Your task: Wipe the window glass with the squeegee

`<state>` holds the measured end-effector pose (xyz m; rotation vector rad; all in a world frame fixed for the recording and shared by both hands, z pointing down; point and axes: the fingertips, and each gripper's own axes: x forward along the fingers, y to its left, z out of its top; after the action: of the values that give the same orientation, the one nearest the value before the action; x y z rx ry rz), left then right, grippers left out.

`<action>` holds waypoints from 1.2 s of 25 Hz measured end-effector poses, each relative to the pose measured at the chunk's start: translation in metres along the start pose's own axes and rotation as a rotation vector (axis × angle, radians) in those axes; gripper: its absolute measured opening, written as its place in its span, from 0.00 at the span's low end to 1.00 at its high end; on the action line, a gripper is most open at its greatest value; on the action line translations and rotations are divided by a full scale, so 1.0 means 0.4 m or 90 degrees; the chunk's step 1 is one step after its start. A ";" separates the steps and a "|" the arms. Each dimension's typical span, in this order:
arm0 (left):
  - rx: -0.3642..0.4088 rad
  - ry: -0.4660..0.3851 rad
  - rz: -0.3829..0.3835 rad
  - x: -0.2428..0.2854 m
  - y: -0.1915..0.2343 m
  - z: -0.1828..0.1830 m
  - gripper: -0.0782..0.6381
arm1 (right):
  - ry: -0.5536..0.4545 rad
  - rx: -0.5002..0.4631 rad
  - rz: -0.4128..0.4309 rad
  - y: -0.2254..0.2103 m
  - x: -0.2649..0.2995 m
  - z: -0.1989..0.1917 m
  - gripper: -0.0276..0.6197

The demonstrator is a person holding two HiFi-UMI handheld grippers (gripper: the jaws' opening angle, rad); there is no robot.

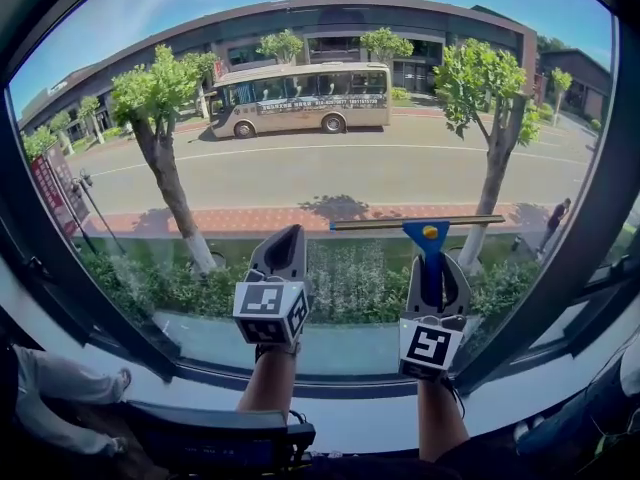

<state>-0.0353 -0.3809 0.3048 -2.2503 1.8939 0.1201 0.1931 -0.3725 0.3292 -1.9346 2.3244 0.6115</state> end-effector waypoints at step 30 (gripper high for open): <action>0.103 -0.111 -0.045 -0.127 0.424 0.324 0.11 | -0.082 -0.011 -0.054 0.358 0.030 0.400 0.26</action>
<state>-0.2026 -0.3328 0.1713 -2.1217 1.6715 0.1412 0.0208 -0.3111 0.2163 -1.9283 2.1569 0.7269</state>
